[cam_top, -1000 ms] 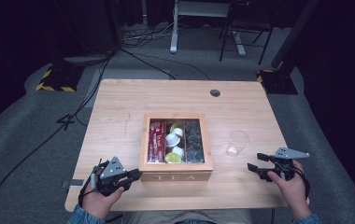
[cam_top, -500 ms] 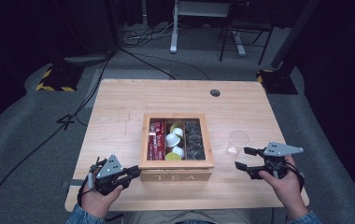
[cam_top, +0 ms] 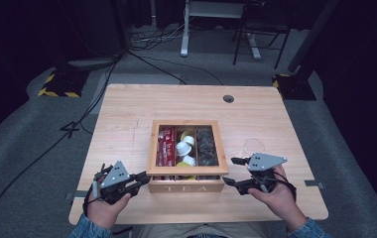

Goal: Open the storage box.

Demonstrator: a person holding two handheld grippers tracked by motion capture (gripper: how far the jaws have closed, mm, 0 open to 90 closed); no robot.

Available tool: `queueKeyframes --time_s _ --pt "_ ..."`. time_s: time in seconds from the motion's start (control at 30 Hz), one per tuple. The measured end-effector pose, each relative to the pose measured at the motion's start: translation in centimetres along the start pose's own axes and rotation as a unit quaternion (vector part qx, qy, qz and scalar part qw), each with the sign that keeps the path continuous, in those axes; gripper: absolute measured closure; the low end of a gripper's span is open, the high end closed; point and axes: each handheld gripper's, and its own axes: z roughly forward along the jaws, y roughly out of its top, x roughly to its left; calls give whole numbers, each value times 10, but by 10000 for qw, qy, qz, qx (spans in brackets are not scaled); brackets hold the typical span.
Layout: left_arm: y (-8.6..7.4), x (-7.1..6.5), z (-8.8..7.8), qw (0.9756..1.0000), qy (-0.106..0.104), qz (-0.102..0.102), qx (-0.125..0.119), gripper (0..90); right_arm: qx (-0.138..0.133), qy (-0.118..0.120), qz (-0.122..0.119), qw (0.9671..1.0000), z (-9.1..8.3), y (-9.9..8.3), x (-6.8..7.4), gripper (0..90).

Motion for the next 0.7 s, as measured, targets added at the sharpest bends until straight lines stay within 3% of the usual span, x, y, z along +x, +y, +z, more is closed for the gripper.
queueKeyframes --time_s 0.17,0.43,0.57,0.7 --pt "2 1 -1 10000 -16 -23 -93 808 -34 -121 -250 9996 7 9 5 313" --pt "8 2 -1 9997 49 -34 -235 810 -348 -293 -283 9986 8 14 4 331" --pt "12 3 -2 9993 86 -51 -352 797 -452 -388 -466 9971 6 19 4 351" --pt "17 4 -4 9985 255 -70 -483 761 -544 -383 -553 9962 2 27 2 355"
